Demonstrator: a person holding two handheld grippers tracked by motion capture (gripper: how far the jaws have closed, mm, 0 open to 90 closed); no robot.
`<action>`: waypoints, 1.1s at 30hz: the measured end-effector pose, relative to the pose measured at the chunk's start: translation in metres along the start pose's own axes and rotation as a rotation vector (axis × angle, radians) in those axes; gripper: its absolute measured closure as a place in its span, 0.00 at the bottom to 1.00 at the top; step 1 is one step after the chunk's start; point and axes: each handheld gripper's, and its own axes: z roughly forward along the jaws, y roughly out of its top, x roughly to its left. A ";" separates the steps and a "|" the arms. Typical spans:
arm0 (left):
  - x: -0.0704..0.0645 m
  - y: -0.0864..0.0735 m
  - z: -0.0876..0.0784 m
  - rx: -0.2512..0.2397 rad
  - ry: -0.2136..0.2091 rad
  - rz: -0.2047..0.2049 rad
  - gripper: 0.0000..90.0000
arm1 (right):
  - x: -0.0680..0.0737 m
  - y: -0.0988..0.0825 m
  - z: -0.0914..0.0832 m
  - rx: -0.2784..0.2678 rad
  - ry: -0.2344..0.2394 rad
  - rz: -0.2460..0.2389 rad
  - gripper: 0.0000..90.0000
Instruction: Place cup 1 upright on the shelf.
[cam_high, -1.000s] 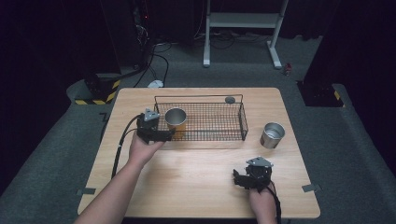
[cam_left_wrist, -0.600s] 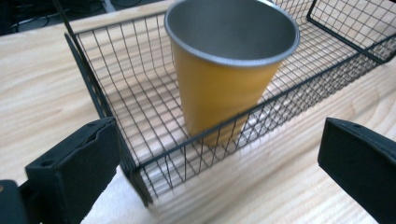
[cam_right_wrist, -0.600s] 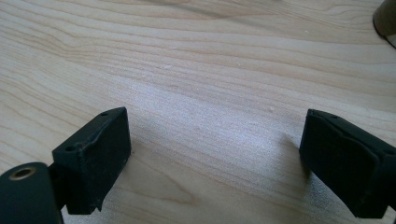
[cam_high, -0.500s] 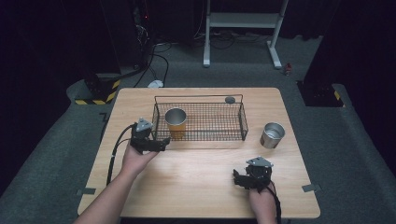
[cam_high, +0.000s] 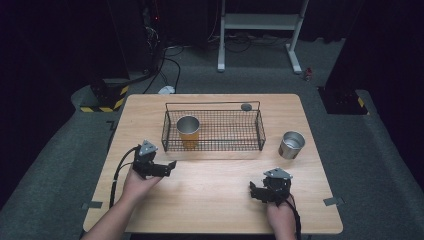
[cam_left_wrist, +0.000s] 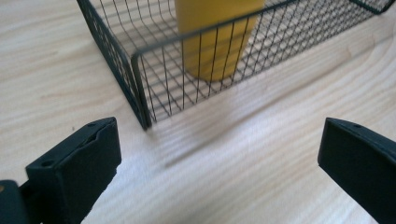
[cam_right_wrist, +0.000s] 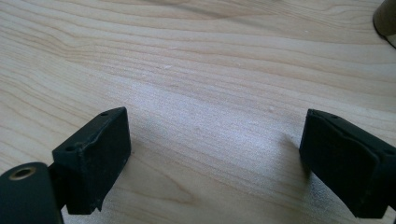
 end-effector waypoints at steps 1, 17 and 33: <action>0.000 -0.003 0.000 0.006 -0.003 -0.001 0.00 | 0.000 0.000 0.000 0.000 0.000 0.000 0.10; 0.004 -0.048 -0.003 0.125 0.010 0.034 0.01 | 0.000 -0.001 -0.001 0.001 0.002 -0.002 0.10; -0.007 -0.064 -0.004 0.116 0.011 0.051 0.01 | 0.001 -0.002 -0.002 -0.005 0.011 -0.010 0.12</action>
